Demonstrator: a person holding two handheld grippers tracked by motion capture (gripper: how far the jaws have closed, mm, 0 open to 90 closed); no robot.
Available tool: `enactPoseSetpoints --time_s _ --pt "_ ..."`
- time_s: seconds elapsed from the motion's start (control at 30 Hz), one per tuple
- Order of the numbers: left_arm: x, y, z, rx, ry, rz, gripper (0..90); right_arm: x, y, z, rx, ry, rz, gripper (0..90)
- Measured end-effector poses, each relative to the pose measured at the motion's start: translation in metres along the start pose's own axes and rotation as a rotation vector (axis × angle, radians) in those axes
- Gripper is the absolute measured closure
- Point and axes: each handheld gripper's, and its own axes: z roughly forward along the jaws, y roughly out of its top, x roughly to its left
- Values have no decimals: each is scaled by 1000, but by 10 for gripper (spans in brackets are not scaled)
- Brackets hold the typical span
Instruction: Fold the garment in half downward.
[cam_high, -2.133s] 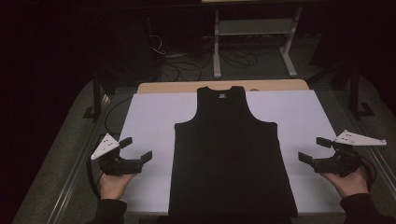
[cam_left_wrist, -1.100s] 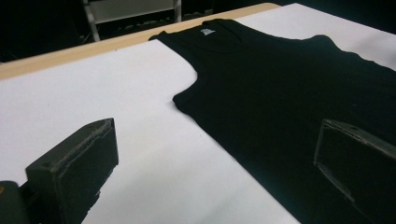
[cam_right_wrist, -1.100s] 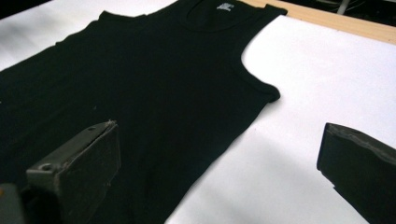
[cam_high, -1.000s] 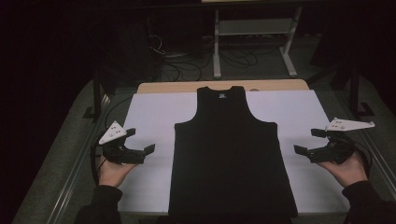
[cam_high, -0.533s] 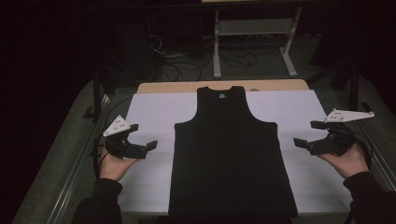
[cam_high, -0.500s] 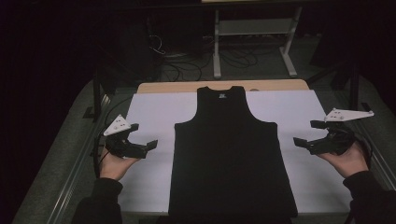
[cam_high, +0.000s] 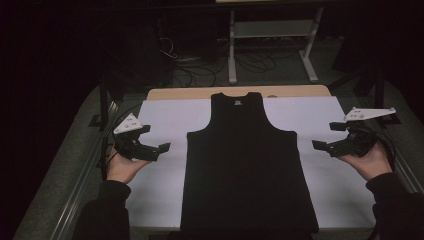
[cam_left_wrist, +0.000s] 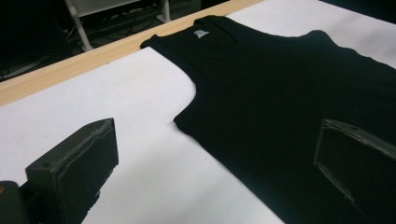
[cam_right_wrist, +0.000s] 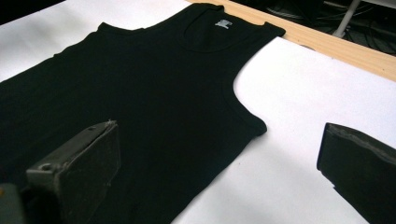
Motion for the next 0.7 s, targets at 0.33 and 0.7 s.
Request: enactPoseSetpoints --time_s 0.33,0.7 --pt "3 13 7 26 -5 15 0 -3 16 7 19 9 -17 0" --pt "9 29 18 48 -28 20 0 -12 32 19 35 15 -16 0"
